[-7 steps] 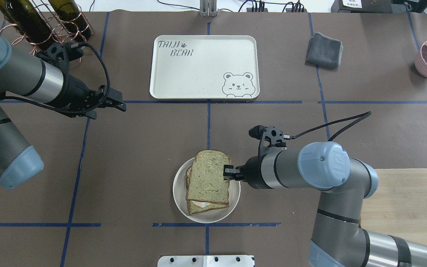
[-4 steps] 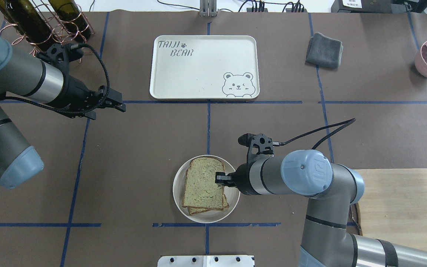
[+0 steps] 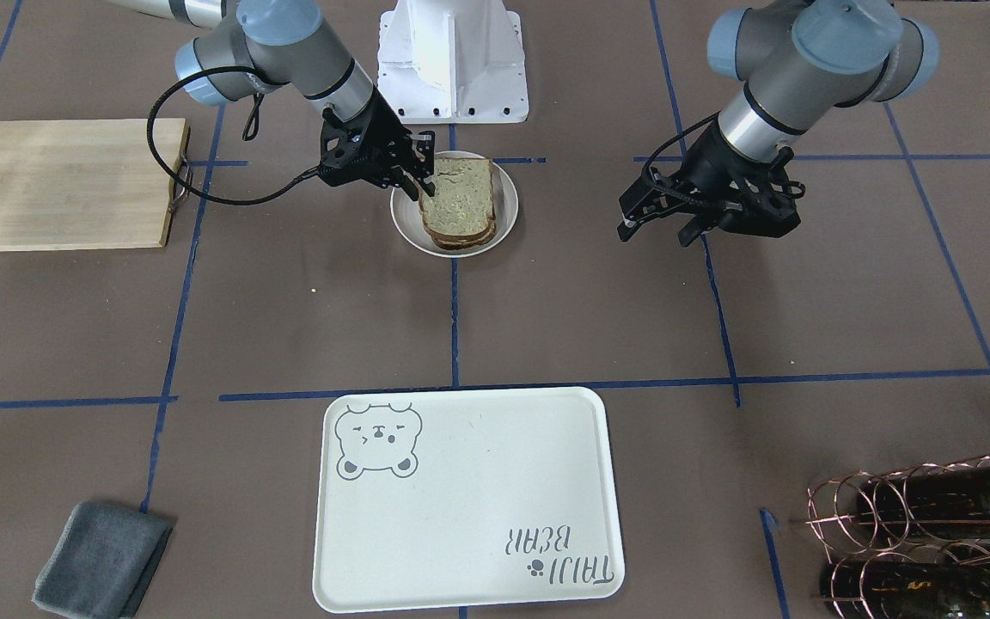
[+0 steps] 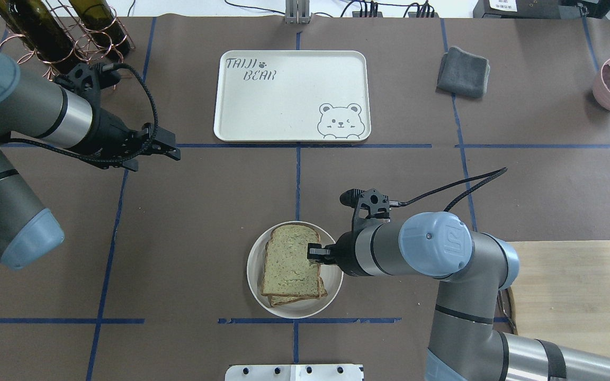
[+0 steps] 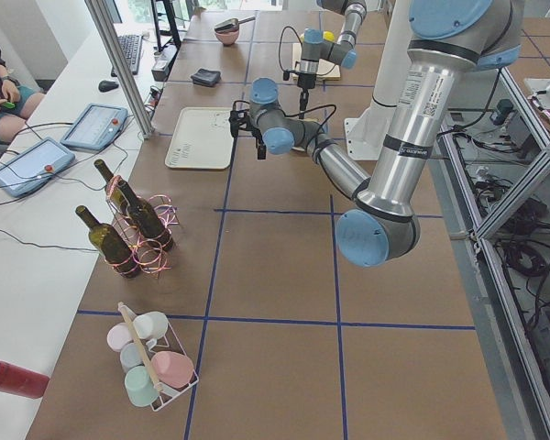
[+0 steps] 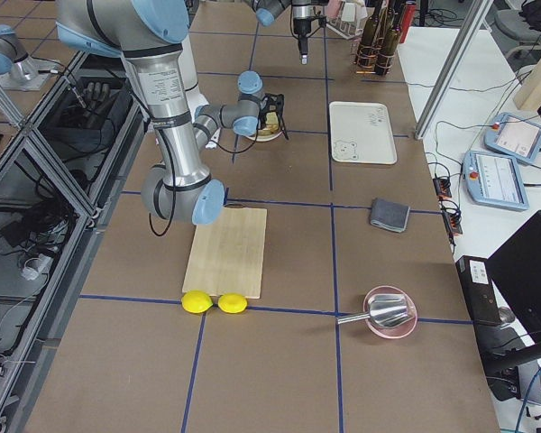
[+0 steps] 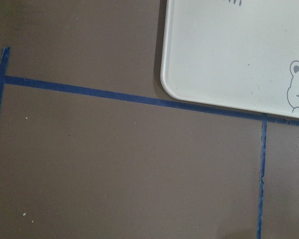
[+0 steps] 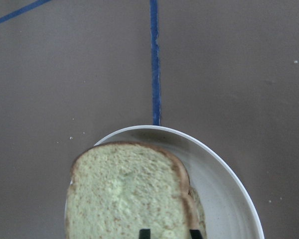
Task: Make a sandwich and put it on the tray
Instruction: 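Bring the left gripper to the plate rim while the right gripper withdraws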
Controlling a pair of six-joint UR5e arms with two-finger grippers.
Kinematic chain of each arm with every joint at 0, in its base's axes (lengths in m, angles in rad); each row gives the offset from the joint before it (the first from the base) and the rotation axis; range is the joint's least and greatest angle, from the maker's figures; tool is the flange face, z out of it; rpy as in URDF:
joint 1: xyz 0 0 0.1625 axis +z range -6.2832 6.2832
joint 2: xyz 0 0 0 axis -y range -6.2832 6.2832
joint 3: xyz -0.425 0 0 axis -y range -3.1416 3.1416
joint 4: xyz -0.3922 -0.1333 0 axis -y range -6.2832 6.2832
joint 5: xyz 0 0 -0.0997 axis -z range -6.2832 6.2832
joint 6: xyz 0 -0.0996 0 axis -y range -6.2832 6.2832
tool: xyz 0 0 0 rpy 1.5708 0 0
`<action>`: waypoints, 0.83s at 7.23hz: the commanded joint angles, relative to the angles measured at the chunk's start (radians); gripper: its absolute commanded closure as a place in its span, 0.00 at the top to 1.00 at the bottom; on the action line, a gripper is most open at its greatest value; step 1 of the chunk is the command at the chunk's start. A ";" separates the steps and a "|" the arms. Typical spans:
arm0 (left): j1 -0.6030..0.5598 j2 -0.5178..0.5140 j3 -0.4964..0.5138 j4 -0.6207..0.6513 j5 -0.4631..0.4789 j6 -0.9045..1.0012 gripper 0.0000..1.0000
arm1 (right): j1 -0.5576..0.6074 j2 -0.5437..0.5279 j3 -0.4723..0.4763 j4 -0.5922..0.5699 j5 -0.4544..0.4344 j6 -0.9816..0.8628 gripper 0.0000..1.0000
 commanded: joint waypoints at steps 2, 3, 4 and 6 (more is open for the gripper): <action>0.177 -0.025 0.001 0.002 0.140 -0.106 1.00 | 0.081 0.001 0.054 -0.114 0.057 0.003 1.00; 0.263 -0.036 0.007 0.003 0.201 -0.176 0.93 | 0.119 0.001 0.105 -0.216 0.091 0.000 1.00; 0.312 -0.059 0.019 0.009 0.235 -0.216 0.81 | 0.174 0.001 0.140 -0.319 0.149 -0.010 1.00; 0.371 -0.090 0.063 0.009 0.284 -0.239 0.70 | 0.225 -0.002 0.163 -0.433 0.191 -0.052 1.00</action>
